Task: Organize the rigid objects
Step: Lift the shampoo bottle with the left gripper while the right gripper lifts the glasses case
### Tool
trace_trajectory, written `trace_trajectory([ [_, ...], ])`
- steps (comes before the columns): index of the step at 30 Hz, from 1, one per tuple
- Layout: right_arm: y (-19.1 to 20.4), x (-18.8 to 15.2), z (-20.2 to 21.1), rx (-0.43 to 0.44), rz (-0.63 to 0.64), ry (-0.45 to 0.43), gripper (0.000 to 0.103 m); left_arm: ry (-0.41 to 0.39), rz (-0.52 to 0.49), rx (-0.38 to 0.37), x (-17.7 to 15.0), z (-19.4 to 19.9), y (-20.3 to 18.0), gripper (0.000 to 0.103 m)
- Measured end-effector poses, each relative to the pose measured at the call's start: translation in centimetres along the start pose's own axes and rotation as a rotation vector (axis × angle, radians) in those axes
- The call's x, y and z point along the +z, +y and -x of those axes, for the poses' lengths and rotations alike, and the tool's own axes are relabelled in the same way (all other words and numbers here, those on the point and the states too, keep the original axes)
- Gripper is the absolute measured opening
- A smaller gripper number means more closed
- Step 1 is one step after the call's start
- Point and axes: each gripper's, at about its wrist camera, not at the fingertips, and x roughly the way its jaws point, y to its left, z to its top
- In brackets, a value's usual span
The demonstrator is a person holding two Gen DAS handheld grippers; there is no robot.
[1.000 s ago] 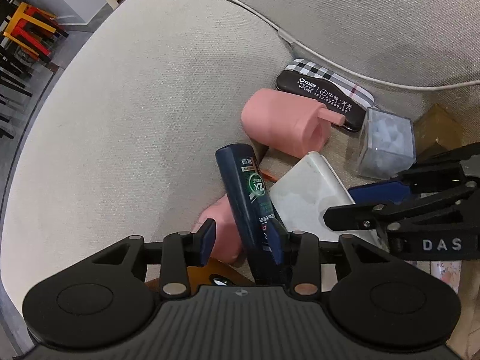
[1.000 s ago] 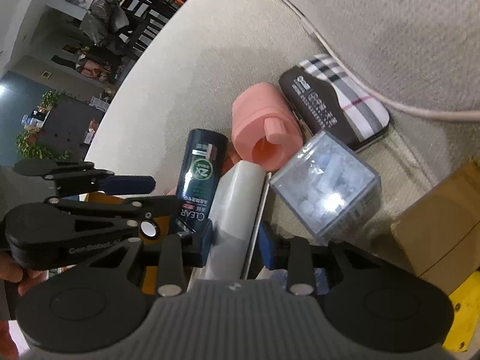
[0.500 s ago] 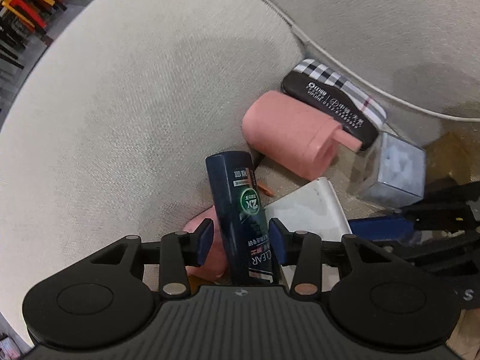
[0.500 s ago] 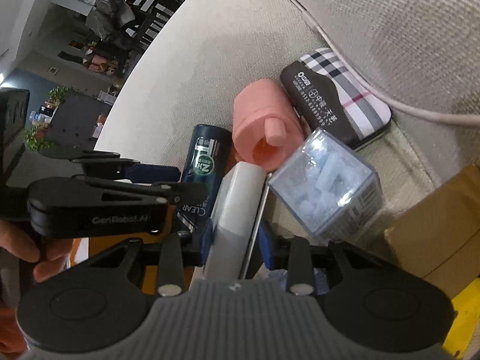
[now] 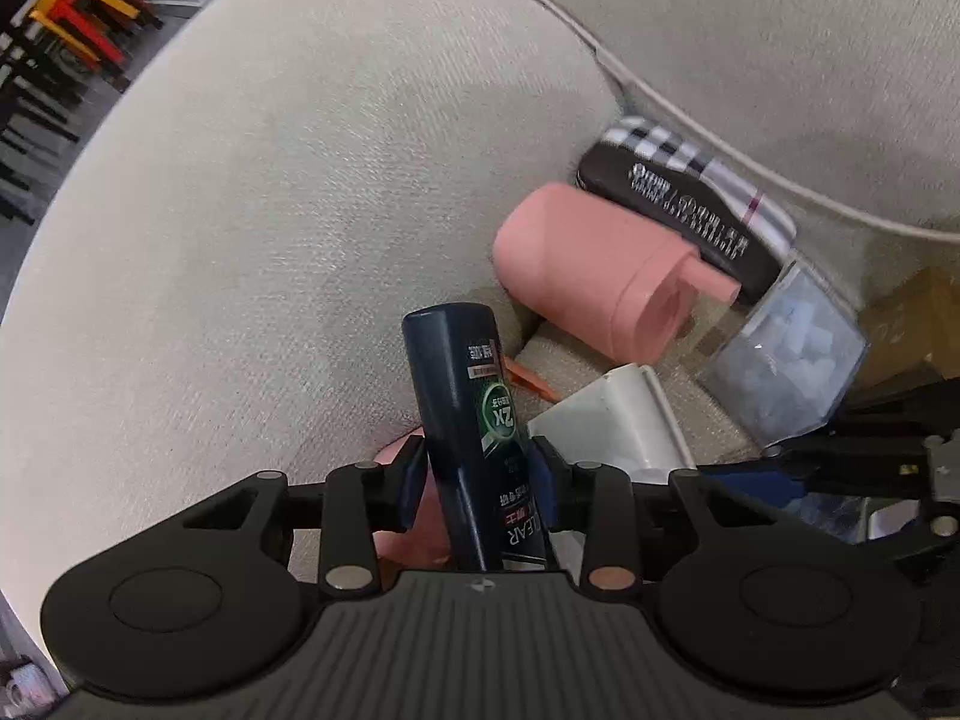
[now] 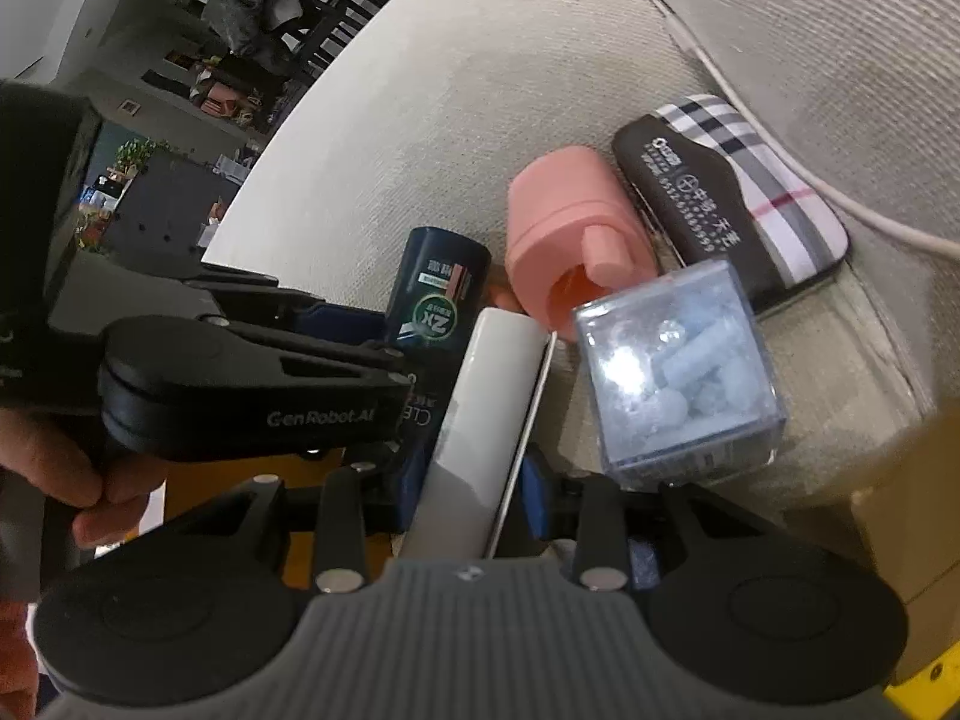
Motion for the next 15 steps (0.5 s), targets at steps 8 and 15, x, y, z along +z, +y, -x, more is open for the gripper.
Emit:
trace_trajectory([
  [8, 0.1, -0.4, 2.0, 0.003, 0.094, -0.076, 0.032, -0.124, 0.093, 0.046, -2.2, 4.0, -0.8, 0.037],
  [15, 0.8, -1.4, 4.9, 0.01, 0.188, -0.209, 0.032, -0.264, 0.18, 0.02, -5.3, 9.3, -0.6, 0.036],
])
